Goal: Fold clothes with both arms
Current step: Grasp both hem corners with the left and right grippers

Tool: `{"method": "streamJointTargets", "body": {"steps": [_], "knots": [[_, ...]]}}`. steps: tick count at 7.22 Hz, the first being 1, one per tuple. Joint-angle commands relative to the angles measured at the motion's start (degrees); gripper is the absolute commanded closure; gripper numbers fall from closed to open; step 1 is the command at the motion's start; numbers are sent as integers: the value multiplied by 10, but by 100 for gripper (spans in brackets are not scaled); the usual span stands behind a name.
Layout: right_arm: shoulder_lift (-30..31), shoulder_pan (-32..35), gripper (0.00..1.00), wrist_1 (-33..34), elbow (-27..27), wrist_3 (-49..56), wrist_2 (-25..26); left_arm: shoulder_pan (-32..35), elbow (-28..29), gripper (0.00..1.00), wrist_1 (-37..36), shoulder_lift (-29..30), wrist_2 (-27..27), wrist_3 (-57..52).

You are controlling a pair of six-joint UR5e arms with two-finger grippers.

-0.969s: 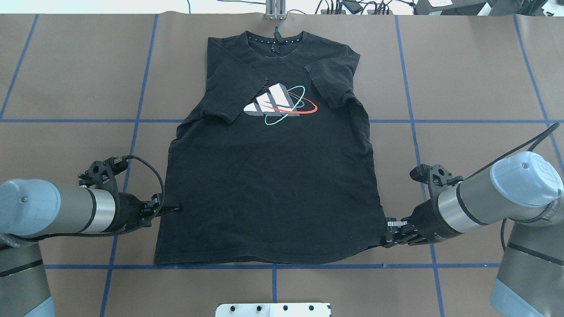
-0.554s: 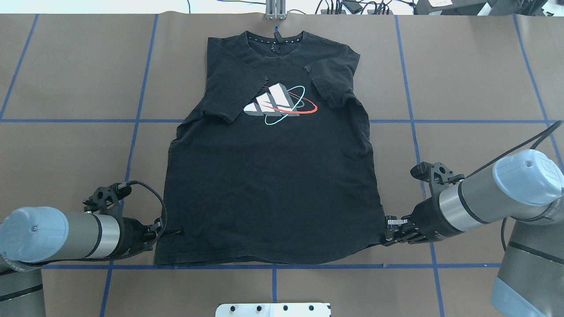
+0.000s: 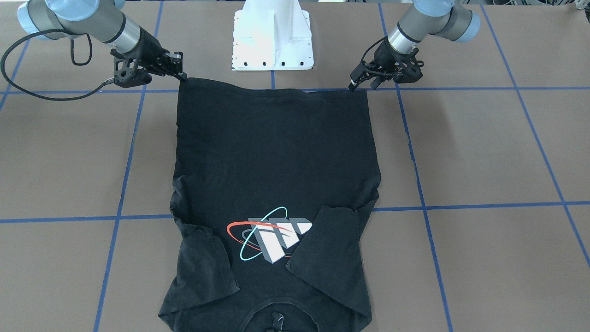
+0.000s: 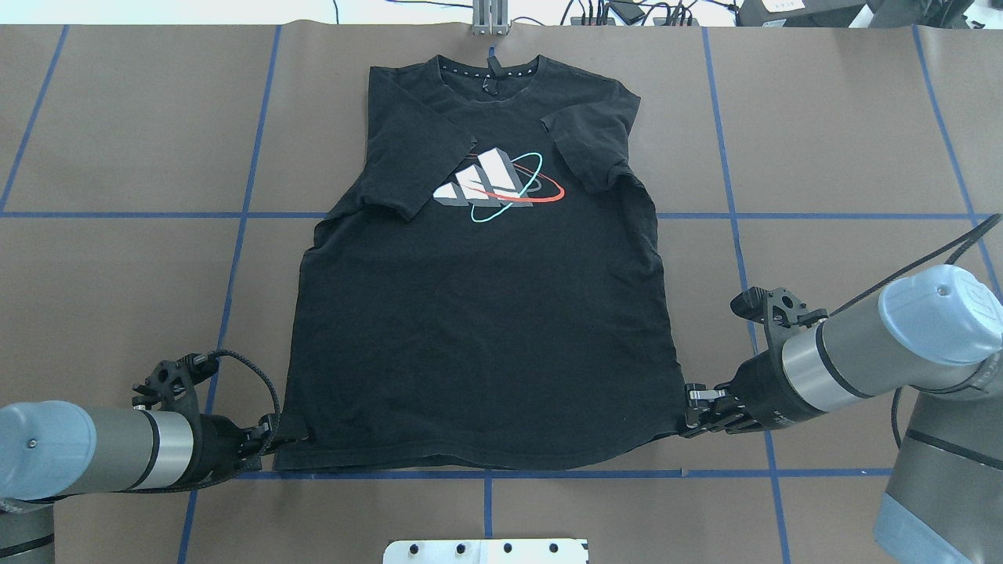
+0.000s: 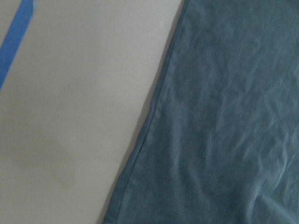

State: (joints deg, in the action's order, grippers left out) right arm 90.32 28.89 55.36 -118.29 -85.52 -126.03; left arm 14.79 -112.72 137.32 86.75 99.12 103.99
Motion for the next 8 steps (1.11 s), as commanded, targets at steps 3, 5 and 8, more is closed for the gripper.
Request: {"method": "streamJointTargets", "body": {"steps": [3, 5, 8], "knots": [[0, 22, 100, 1, 0, 0, -36, -18, 13, 1, -2, 10, -11, 9], [0, 22, 100, 1, 0, 0, -36, -18, 17, 1, -7, 10, -14, 9], [0, 22, 100, 1, 0, 0, -37, -21, 19, 1, -7, 10, -15, 9]]}}
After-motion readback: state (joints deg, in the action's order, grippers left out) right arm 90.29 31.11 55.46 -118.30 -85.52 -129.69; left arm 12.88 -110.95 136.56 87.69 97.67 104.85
